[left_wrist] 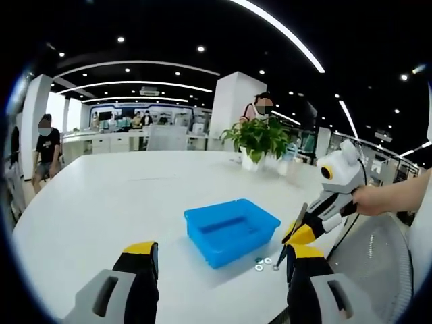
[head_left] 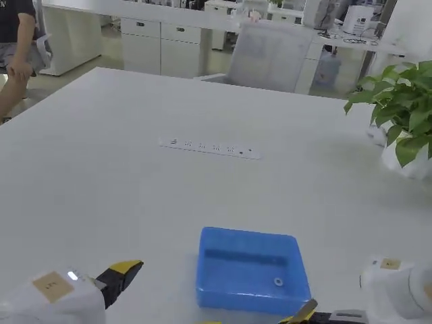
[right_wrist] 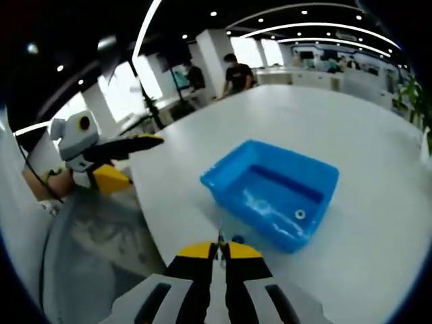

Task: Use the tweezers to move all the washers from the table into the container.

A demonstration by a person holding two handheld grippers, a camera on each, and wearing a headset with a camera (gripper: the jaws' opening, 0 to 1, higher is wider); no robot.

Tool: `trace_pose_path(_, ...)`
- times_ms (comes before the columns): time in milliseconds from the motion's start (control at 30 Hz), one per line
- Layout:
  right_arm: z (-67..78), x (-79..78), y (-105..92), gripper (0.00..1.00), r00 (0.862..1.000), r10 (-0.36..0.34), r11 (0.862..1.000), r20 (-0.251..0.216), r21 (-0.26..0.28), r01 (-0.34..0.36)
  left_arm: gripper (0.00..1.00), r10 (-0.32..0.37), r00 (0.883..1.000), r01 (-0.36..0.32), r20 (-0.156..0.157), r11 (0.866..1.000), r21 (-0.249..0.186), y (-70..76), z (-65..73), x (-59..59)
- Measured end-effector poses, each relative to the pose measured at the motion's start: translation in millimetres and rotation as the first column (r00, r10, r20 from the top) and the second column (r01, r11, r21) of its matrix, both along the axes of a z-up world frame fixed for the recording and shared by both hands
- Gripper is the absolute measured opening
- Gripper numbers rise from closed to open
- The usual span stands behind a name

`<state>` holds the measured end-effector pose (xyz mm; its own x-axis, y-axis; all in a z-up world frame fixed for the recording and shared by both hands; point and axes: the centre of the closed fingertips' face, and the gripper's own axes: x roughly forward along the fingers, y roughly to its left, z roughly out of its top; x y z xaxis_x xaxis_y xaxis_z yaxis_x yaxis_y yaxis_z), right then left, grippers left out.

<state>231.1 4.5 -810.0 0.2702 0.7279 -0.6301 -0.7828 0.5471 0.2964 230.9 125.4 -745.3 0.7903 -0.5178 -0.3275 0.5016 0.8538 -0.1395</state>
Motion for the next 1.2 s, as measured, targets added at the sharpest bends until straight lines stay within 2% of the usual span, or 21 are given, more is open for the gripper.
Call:
trace_pose_path(133,-6.6,-1.8,0.6,0.03,0.999,0.051,0.998,0.002,-0.031,-0.051,0.79,0.022,1.000,-0.022,-0.007,1.000,0.019,6.0,-4.1,2.2)
trace_pose_path(267,-5.5,-2.8,1.9,0.03,0.998,0.063,0.997,0.009,-0.038,-0.062,0.79,0.032,0.999,-0.032,-0.013,0.999,0.037,9.0,-6.9,2.6)
trace_pose_path(333,-6.7,-2.7,1.6,0.03,0.997,0.074,0.997,0.003,-0.039,-0.074,0.78,0.032,0.999,-0.031,-0.011,0.999,0.045,9.1,-7.2,2.6)
trace_pose_path(467,-7.1,-7.0,4.5,0.03,0.993,0.113,0.992,0.022,-0.062,-0.112,0.78,0.019,1.000,-0.018,-0.011,0.998,0.059,8.0,-8.5,1.5)
trace_pose_path(600,-5.6,-10.0,8.2,0.04,0.988,0.141,0.984,0.055,-0.122,-0.134,0.77,0.012,1.000,-0.012,0.001,0.999,0.036,6.4,-4.2,0.6)
trace_pose_path(733,-5.0,-9.3,12.4,0.04,0.980,0.172,0.968,0.102,-0.204,-0.149,0.76,-0.021,1.000,0.020,-0.012,1.000,-0.003,0.3,-2.8,-2.3)
trace_pose_path(833,-8.2,-8.6,11.8,0.04,0.988,0.128,0.968,0.090,-0.228,-0.105,0.78,-0.033,0.999,0.033,0.004,0.999,-0.015,-2.9,1.4,-3.8)
trace_pose_path(867,-9.7,-7.8,14.8,0.04,0.987,0.117,0.969,0.109,-0.229,-0.090,0.82,-0.031,0.999,0.031,0.034,0.999,-0.011,-3.3,5.9,-3.0)
trace_pose_path(933,-10.1,-4.1,12.3,0.03,0.989,0.056,0.970,0.134,-0.244,-0.021,0.86,-0.034,0.999,0.035,0.032,0.999,-0.031,-4.7,6.8,-3.7)
trace_pose_path(967,-8.7,-6.0,12.4,0.03,0.990,0.023,0.972,0.140,-0.236,0.011,0.85,-0.048,0.999,0.049,0.012,0.997,-0.053,-7.0,5.2,-5.2)
trace_pose_path(1033,-10.6,-7.6,13.8,0.03,0.992,-0.047,0.976,0.114,-0.206,0.070,0.85,-0.066,0.998,0.065,-0.004,0.996,-0.059,-8.5,2.3,-6.7)
trace_pose_path(1133,-11.7,-7.7,12.5,0.03,0.986,-0.082,0.965,0.146,-0.236,0.115,0.87,-0.109,0.994,0.109,0.011,0.991,-0.079,-14.8,5.6,-10.0)
trace_pose_path(1200,-12.7,-9.2,14.0,0.03,0.981,-0.113,0.959,0.157,-0.241,0.149,0.86,-0.152,0.988,0.152,0.006,0.984,-0.094,-21.1,6.2,-15.5)
